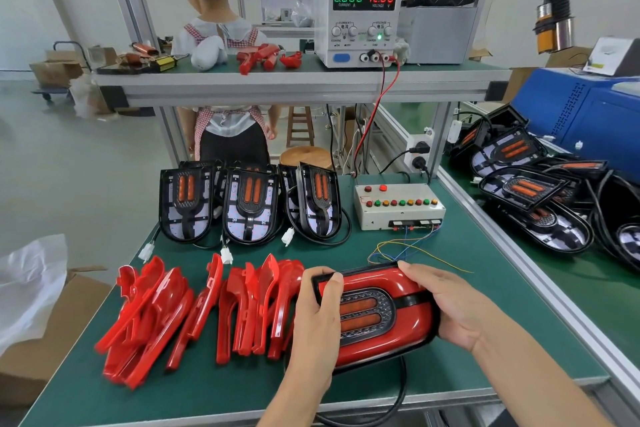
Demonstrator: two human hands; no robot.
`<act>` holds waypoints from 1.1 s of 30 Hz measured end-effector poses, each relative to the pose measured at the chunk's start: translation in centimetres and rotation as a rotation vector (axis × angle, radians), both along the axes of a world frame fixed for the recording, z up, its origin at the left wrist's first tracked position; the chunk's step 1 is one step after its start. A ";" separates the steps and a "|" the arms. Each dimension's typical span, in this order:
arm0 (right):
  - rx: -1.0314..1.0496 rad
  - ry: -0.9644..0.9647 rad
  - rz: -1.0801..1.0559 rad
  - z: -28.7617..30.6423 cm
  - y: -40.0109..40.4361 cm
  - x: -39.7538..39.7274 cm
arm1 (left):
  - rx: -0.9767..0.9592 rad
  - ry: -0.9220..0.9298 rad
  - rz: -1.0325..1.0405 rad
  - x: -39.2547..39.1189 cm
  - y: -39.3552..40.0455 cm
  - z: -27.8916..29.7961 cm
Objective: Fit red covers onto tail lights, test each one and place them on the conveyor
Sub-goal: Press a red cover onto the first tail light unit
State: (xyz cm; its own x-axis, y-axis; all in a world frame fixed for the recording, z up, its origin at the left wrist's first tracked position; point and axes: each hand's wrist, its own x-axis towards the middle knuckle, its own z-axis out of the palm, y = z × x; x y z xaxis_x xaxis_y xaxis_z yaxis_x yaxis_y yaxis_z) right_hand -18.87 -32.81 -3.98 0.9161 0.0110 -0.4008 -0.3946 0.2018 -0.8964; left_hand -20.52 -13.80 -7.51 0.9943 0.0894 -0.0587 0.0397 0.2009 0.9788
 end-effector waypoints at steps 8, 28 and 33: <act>0.026 -0.014 0.014 0.1 -0.4 -0.2 | 0.005 -0.028 -0.028 0.2 0.0 0.1; 0.004 -0.013 -0.037 -0.1 0.1 -0.4 | -0.072 0.050 -0.048 0.9 -0.1 -1.0; -0.020 -0.036 -0.056 -0.4 0.1 -0.4 | -0.087 0.074 -0.037 0.9 -0.1 -1.0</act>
